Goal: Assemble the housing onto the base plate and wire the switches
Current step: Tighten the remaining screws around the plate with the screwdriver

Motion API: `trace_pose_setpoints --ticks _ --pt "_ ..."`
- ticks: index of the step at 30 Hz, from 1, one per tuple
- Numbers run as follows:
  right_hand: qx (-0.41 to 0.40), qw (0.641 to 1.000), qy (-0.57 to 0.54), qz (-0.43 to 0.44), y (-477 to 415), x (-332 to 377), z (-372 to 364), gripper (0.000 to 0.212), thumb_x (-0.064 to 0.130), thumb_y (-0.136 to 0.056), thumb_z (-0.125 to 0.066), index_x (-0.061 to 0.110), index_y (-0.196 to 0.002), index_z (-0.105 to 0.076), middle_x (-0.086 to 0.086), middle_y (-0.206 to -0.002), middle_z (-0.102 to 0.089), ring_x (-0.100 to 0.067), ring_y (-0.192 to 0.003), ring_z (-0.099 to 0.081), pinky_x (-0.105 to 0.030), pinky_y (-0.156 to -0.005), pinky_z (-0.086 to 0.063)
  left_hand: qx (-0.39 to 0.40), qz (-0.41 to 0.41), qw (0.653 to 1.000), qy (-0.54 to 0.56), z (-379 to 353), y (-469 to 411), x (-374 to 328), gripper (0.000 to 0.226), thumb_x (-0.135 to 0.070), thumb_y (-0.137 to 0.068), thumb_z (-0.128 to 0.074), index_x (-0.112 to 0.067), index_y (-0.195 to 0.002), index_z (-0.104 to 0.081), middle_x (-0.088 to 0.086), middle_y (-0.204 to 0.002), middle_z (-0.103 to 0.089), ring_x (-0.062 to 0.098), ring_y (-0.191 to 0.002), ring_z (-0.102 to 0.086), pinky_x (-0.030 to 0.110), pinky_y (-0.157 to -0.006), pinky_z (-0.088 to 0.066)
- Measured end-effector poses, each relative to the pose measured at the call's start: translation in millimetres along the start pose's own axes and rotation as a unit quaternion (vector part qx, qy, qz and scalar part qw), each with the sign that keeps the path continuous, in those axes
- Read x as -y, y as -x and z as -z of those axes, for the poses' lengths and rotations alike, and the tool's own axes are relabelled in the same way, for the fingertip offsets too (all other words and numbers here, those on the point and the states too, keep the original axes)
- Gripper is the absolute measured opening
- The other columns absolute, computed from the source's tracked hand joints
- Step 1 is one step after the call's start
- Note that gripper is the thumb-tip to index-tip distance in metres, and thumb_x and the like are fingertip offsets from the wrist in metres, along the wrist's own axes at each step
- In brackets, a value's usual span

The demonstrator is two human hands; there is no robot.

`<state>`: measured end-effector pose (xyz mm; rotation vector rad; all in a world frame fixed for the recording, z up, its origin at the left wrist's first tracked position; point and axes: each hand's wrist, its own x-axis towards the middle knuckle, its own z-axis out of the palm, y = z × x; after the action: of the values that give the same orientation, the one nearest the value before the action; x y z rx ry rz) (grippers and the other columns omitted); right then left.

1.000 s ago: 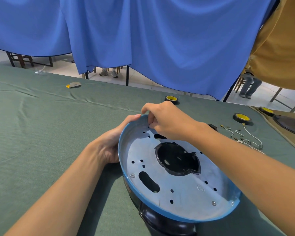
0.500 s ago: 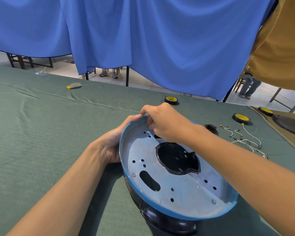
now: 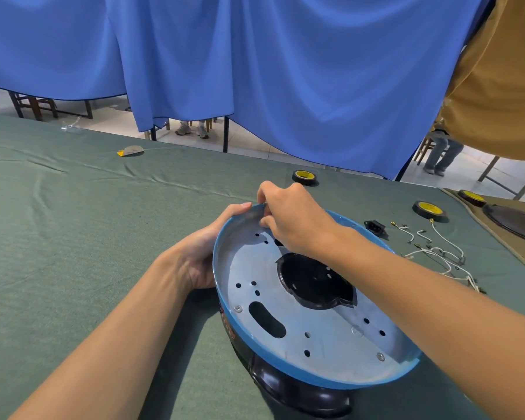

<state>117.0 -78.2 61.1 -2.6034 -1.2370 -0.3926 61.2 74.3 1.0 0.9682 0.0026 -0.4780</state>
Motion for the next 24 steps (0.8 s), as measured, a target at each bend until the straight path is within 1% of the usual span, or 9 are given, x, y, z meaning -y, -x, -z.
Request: trace_pose_setpoints --ticks 3,5,8,11,13,15,20,22,24 --pt "0.004 1.0 0.005 0.004 -0.5 -0.7 -0.6 0.018 0.011 -0.095 -0.057 0.007 -0.111 -0.05 -0.015 -0.093 -0.063 -0.028 -0.078 -0.058 -0.041 -0.069 -0.055 0.0 -0.002 1.0 0.001 -0.7 0.1 0.3 0.048 -0.052 -0.084 -0.065 -0.007 -0.097 -0.075 0.015 -0.094 -0.073 0.027 -0.079 -0.071 0.032 -0.069 -0.057" --pt "0.033 0.999 -0.021 0.018 -1.0 -4.0 2.4 0.034 0.008 -0.093 -0.057 0.009 -0.125 -0.046 -0.014 -0.099 -0.065 -0.029 -0.086 -0.06 -0.043 -0.076 -0.055 0.003 0.0 1.0 0.0 -0.9 1.0 0.2 0.05 -0.053 -0.083 -0.065 -0.006 -0.098 -0.075 0.015 -0.095 -0.073 0.027 -0.08 -0.071 0.032 -0.07 -0.057" --pt "0.047 0.997 -0.038 0.054 2.6 -8.6 7.4 0.051 -0.004 -0.089 -0.055 0.011 -0.136 -0.044 -0.009 -0.099 -0.066 -0.023 -0.087 -0.059 -0.036 -0.078 -0.053 0.009 0.003 1.0 -0.003 -0.7 2.0 0.8 0.055 -0.055 -0.081 -0.068 -0.006 -0.104 -0.074 0.017 -0.102 -0.072 0.028 -0.087 -0.07 0.035 -0.074 -0.057" --pt "0.036 0.993 -0.016 0.115 6.2 -10.6 9.2 0.048 -0.006 -0.088 -0.054 0.011 -0.132 -0.048 -0.009 -0.097 -0.068 -0.02 -0.083 -0.055 -0.036 -0.074 -0.05 -0.001 0.001 1.0 -0.001 -0.6 0.9 1.4 0.056 -0.056 -0.083 -0.066 -0.006 -0.105 -0.073 0.017 -0.103 -0.072 0.028 -0.088 -0.069 0.035 -0.077 -0.057" --pt "0.039 0.986 0.013 0.16 6.2 -11.1 9.1 0.045 -0.006 -0.088 -0.055 0.012 -0.129 -0.05 -0.008 -0.094 -0.067 -0.019 -0.078 -0.052 -0.03 -0.069 -0.043 -0.011 0.003 1.0 0.006 -0.4 0.1 1.7 0.054 -0.056 -0.085 -0.062 -0.006 -0.1 -0.074 0.015 -0.098 -0.072 0.027 -0.083 -0.069 0.034 -0.074 -0.057" --pt "0.043 0.984 0.026 0.169 5.1 -11.7 8.4 0.047 -0.007 -0.087 -0.055 0.01 -0.13 -0.047 -0.008 -0.094 -0.067 -0.022 -0.079 -0.053 -0.031 -0.071 -0.043 -0.012 0.003 1.0 0.007 -0.8 -0.3 1.8 0.053 -0.056 -0.086 -0.061 -0.007 -0.102 -0.074 0.015 -0.099 -0.072 0.027 -0.085 -0.069 0.035 -0.075 -0.056" --pt "0.055 0.992 0.027 0.107 3.5 -7.6 6.6 0.04 -0.006 -0.087 -0.05 0.007 -0.123 -0.038 -0.015 -0.091 -0.065 -0.035 -0.08 -0.057 -0.046 -0.072 -0.048 -0.011 0.0 1.0 -0.005 -0.6 -1.0 0.9 0.055 -0.055 -0.08 -0.068 -0.007 -0.108 -0.072 0.016 -0.105 -0.071 0.028 -0.089 -0.07 0.035 -0.075 -0.056" --pt "0.036 0.998 0.024 0.048 4.4 0.3 4.8 0.03 -0.006 -0.086 -0.052 0.008 -0.105 -0.035 -0.016 -0.082 -0.06 -0.036 -0.074 -0.053 -0.045 -0.064 -0.048 -0.014 0.002 1.0 -0.004 0.9 -1.6 0.4 0.052 -0.055 -0.082 -0.068 -0.008 -0.103 -0.074 0.014 -0.1 -0.073 0.027 -0.086 -0.07 0.034 -0.073 -0.056" --pt "0.003 0.999 0.032 -0.027 4.1 13.4 0.5 0.034 -0.009 -0.083 -0.054 0.011 -0.092 -0.028 -0.01 -0.068 -0.042 -0.032 -0.072 -0.043 -0.04 -0.053 -0.036 -0.015 0.004 1.0 0.0 1.8 -2.4 0.4 0.049 -0.054 -0.084 -0.066 -0.009 -0.099 -0.075 0.012 -0.097 -0.073 0.025 -0.084 -0.07 0.033 -0.073 -0.056"
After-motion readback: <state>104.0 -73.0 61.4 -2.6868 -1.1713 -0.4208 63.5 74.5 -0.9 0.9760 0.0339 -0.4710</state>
